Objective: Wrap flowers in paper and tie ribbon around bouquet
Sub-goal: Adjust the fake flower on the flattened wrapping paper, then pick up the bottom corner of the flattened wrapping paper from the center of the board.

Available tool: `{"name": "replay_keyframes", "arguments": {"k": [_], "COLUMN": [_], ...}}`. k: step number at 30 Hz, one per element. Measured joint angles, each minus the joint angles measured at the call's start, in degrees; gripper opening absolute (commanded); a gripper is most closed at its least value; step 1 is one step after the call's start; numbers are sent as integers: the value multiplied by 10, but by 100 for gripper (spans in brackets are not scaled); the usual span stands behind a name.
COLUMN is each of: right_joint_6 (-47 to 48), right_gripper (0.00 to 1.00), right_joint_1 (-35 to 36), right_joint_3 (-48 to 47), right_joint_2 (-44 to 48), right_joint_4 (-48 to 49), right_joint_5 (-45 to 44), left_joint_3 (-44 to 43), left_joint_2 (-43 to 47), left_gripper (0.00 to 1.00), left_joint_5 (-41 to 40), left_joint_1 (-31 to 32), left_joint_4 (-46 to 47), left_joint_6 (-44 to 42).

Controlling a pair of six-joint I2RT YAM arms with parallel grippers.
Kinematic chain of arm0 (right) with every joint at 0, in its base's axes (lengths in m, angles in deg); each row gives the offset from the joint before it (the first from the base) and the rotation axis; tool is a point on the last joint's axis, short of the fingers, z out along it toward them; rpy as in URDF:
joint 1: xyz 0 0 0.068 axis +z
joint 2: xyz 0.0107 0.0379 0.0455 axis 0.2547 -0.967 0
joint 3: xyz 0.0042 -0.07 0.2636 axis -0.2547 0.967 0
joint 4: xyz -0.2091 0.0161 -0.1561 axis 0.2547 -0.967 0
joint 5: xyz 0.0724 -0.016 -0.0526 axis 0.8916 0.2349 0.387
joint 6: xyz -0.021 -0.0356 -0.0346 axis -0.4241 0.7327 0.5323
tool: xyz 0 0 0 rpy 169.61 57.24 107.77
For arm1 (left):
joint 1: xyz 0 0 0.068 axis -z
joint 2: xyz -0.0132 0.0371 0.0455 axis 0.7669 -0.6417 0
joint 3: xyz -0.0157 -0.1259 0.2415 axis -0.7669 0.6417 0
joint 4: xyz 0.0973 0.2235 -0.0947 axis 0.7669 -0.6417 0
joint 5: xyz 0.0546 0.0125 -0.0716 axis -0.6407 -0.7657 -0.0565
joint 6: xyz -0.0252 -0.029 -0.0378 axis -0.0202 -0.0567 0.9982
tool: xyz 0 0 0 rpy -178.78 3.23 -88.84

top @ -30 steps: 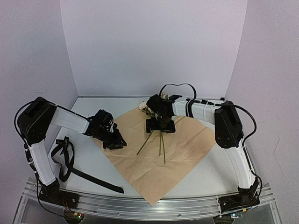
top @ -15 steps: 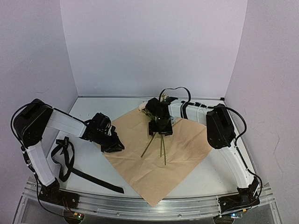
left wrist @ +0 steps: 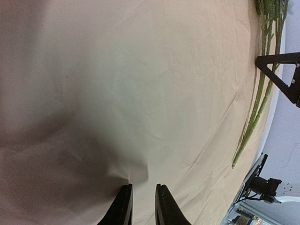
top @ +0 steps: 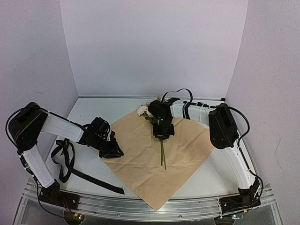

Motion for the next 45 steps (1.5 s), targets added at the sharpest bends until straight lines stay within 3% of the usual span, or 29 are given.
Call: {"name": "replay_keyframes", "arguments": {"k": [14,19,22,25,35,38,45], "right_joint_6": [-10,-18,-21,-25,-23,-22,-31], "right_gripper": [1,22,42,49,57,64,63], "right_joint_1": [-9,-17,-20,-21,-21,-19,2], "right_joint_3": [-79,-85,-83,-71,46,92,263], "right_joint_2": [2,-2,-6,-6,49,100,273], "right_joint_4": [-6,9,20,30,39,43,74], "right_joint_5": [35,42,45,47,58,64,71], "left_joint_3": [4,4,4,4,-7,-19,-50], "left_joint_2": [3,3,3,3,4,8,43], "left_gripper": [19,19,19,19,30,34,36], "left_joint_5": [3,3,3,3,3,-2,-9], "left_joint_1": [2,2,2,2,4,5,11], "left_joint_4": [-2,-3,-3,-4,-23,-52,-111], "left_joint_6": [5,5,5,5,3,-2,-12]}}
